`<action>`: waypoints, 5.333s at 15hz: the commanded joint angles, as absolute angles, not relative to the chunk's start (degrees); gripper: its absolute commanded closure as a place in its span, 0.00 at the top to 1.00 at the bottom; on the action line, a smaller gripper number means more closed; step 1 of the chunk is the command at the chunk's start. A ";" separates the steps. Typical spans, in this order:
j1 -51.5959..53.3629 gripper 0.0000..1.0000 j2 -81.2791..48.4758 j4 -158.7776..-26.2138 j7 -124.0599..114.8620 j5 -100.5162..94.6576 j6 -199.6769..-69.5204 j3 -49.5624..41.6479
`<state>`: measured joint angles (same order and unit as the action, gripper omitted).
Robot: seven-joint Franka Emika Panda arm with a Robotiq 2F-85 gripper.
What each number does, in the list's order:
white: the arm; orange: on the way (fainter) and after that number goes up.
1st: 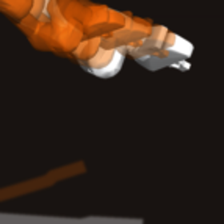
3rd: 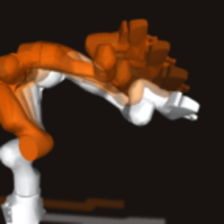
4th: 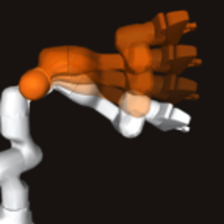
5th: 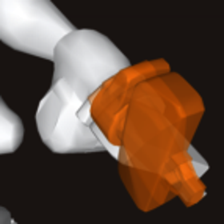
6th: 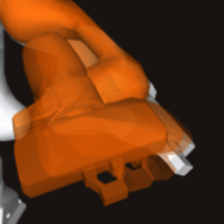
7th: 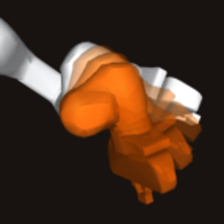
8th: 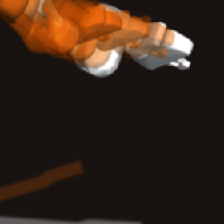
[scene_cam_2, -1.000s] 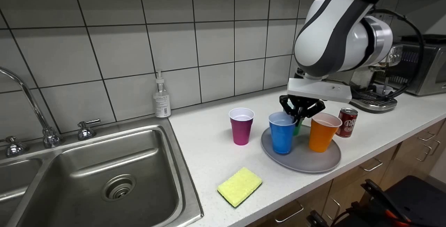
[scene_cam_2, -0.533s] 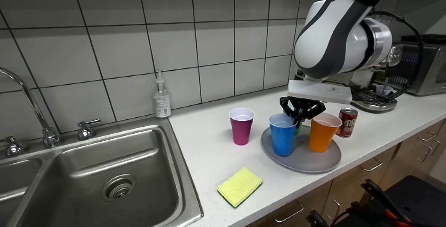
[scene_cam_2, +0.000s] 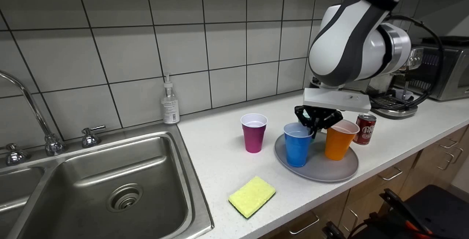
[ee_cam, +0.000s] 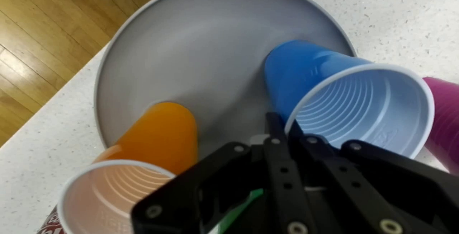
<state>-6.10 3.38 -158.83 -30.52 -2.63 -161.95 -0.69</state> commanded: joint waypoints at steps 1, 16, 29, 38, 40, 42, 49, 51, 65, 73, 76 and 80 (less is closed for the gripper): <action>-5.93 0.01 3.45 -158.79 -28.94 -2.79 -161.57 -1.08; -5.68 1.00 4.50 -158.79 -28.30 -2.48 -160.90 -1.05; -3.65 1.00 8.08 -157.28 -23.52 4.99 -160.42 -0.43; -2.09 1.00 3.12 -147.90 -15.98 9.96 -158.54 -1.58; -1.99 1.00 0.78 -144.95 -12.23 11.32 -157.86 -1.76; -2.19 1.00 -1.62 -141.99 -7.74 12.64 -157.21 -1.80; -4.68 1.00 -9.56 -131.72 4.98 15.20 -152.90 -1.03; -5.52 1.00 -10.71 -129.68 8.32 15.59 -150.40 -0.77; -5.91 1.00 -10.90 -129.43 10.63 15.28 -150.07 -0.44; -6.19 1.00 -8.13 -130.99 18.46 17.78 -149.21 1.80; -5.97 1.00 -8.16 -131.73 21.04 16.88 -149.63 1.83; -5.86 1.00 -9.04 -132.16 22.87 16.66 -149.98 1.88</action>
<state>-5.30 -10.10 -131.00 20.18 16.20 -150.47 1.07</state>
